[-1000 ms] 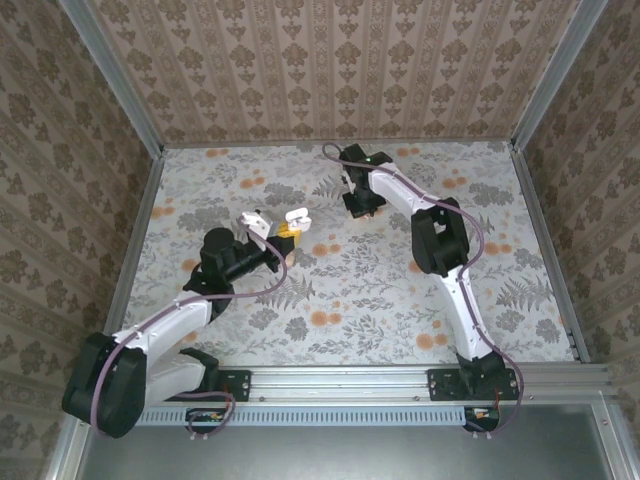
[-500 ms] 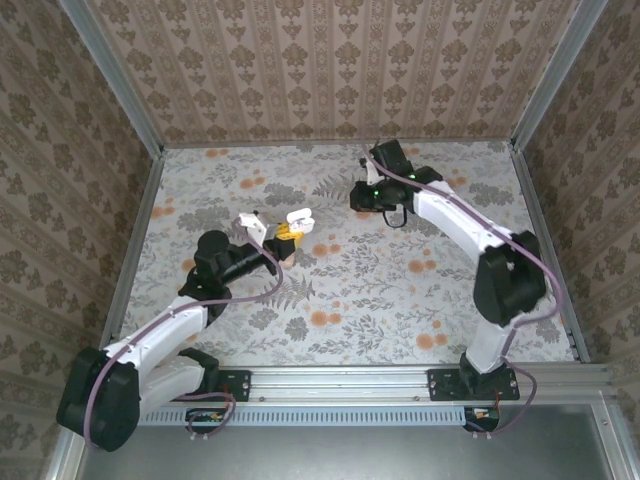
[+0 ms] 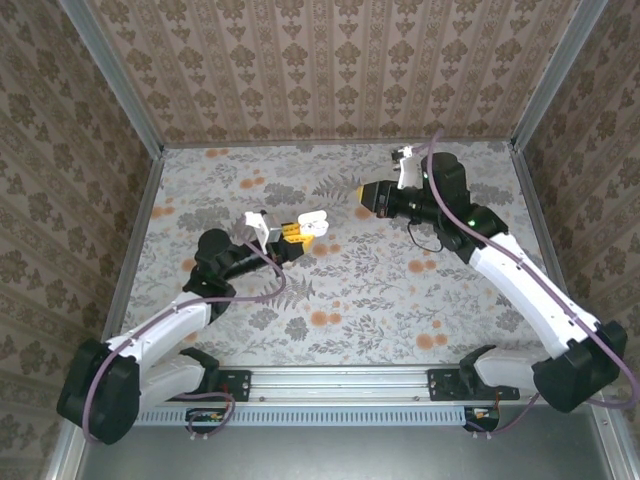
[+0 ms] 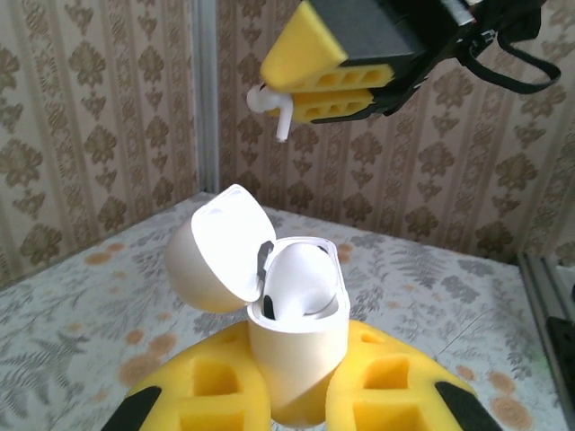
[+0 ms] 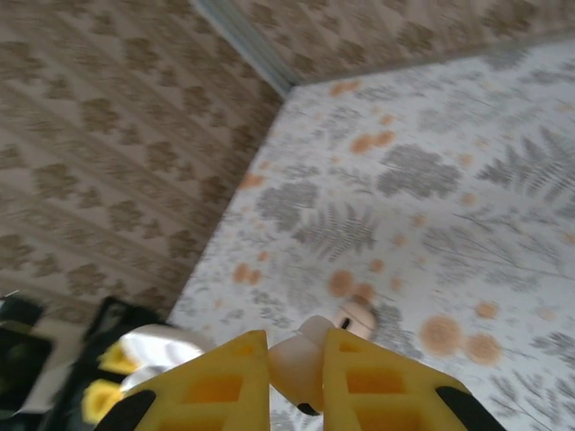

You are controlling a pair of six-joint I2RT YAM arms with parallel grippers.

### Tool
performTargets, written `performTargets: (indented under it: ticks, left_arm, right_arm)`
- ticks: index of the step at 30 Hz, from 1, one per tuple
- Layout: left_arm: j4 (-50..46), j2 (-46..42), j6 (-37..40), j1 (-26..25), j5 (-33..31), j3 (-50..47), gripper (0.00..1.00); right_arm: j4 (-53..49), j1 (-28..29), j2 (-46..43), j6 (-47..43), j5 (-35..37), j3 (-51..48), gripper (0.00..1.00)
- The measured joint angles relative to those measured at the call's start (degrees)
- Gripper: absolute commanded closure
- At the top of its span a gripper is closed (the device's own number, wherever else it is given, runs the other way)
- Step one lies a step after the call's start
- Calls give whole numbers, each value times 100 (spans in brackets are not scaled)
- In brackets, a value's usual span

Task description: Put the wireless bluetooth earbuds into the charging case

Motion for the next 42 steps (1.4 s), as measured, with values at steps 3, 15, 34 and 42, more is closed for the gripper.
performTargets:
  ticks: [3,15,34,42]
  left_arm:
    - [245,127,-195,0,188,142,100]
    - [544,199,-763,0,815,431,100]
    - [516,240,-933,-44,1163,542,100]
    - [505,251,-1043,-44,1283,597,100]
  right_arm:
    - [245,175,-223,-15,-273,-4,83]
    - [407,822,-118,-678,-1008,264,84]
    - [-481,927,177,-1637,-1091,667,86]
    - [-916,927,208,-1961,-1161,820,87]
